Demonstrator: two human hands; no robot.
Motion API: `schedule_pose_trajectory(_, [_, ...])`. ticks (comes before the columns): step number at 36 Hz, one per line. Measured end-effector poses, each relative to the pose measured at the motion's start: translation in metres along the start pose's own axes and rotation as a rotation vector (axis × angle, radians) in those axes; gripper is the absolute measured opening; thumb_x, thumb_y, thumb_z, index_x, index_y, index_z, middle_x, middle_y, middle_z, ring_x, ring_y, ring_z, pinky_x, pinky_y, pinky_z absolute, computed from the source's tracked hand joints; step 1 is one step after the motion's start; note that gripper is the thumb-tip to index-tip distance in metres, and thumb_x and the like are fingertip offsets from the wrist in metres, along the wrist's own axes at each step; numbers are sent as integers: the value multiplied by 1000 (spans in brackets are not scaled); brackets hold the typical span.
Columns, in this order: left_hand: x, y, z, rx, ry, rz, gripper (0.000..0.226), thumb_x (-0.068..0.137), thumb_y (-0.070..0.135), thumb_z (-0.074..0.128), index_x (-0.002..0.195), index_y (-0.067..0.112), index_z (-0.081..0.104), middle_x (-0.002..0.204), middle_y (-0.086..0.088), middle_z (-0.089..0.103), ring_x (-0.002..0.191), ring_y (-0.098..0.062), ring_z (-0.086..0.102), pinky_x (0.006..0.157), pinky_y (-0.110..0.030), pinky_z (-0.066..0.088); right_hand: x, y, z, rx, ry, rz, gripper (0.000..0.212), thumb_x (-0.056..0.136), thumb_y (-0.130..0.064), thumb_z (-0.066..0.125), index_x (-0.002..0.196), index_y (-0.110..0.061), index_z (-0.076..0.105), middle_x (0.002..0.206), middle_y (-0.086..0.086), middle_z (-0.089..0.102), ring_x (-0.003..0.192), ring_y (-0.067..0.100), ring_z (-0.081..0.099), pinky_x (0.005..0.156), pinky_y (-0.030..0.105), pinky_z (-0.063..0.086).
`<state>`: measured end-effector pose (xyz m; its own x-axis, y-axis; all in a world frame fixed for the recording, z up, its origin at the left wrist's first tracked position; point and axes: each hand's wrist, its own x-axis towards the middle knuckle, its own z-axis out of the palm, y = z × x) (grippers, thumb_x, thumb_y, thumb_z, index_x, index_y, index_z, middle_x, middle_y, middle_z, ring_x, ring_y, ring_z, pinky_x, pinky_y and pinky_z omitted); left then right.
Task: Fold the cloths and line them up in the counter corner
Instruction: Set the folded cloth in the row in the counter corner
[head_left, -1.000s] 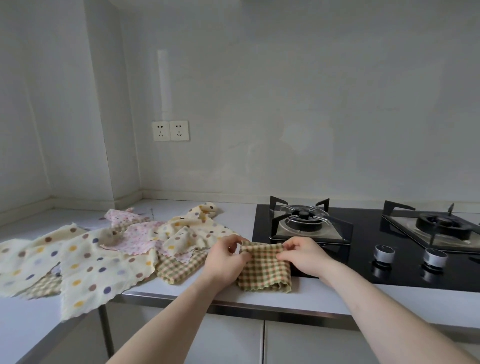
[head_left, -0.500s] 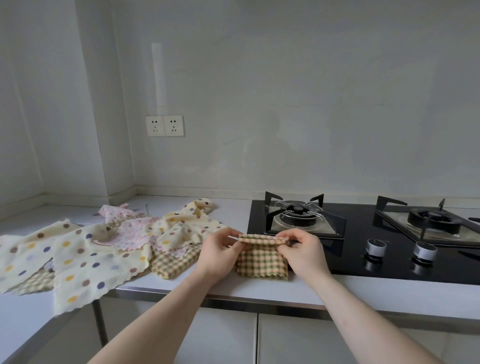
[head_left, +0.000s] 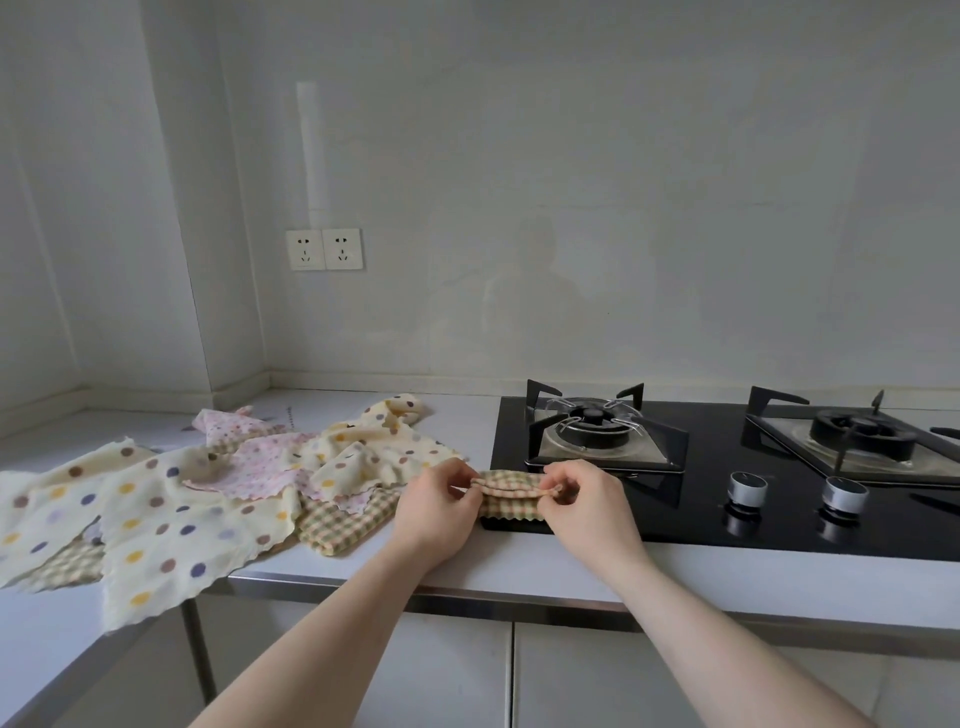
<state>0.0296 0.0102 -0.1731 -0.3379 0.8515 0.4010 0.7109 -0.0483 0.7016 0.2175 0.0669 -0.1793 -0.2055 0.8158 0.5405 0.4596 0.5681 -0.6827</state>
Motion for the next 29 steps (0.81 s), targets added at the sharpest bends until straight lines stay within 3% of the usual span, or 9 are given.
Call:
schedule_pose_trajectory(5, [-1, -1, 2, 68, -2, 3, 7, 89, 24, 62, 89, 30, 65, 83, 11, 71, 81, -9, 64, 67, -22, 47, -1, 0, 1, -92, -16, -6, 9, 77, -13, 70, 75, -21, 66, 96, -10, 69, 88, 12, 63, 76, 30, 53])
schedule_pose_trajectory(13, [0, 2, 3, 138, -4, -16, 14, 91, 26, 54, 87, 25, 68, 82, 8, 68, 79, -14, 60, 68, -29, 42, 1, 1, 6, -241, -141, -30, 15, 82, -32, 64, 74, -21, 58, 108, -9, 66, 107, 13, 54, 84, 28, 44])
schedule_pose_trajectory(17, [-1, -1, 2, 121, -5, -50, 26, 93, 41, 50, 75, 25, 63, 84, 6, 67, 81, -17, 61, 71, -31, 46, 2, 3, 6, -242, -58, 6, 26, 90, -35, 58, 69, -21, 61, 107, -10, 69, 102, 16, 53, 84, 32, 45])
schedule_pose_trajectory(20, [0, -1, 2, 107, 21, -77, 34, 88, 55, 57, 71, 26, 62, 81, 8, 67, 79, -12, 62, 66, -29, 45, 3, 3, 6, -251, -34, 2, 29, 92, -37, 57, 66, -23, 56, 93, -11, 68, 93, 17, 54, 79, 33, 46])
schedule_pose_trajectory(26, [2, -1, 4, 186, 32, -82, 28, 80, 53, 64, 86, 28, 56, 86, 10, 64, 83, -13, 60, 72, -32, 49, 3, 1, 4, -313, -71, -11, 13, 91, -41, 57, 85, -30, 53, 86, -15, 61, 92, 16, 55, 84, 36, 45])
schedule_pose_trajectory(29, [4, -3, 5, 215, -4, -67, 35, 84, 55, 59, 107, 30, 54, 105, 9, 65, 99, -18, 59, 85, -33, 48, 4, 0, 4, -374, -99, 7, 20, 92, -43, 54, 106, -29, 49, 102, -11, 66, 104, 19, 56, 90, 38, 43])
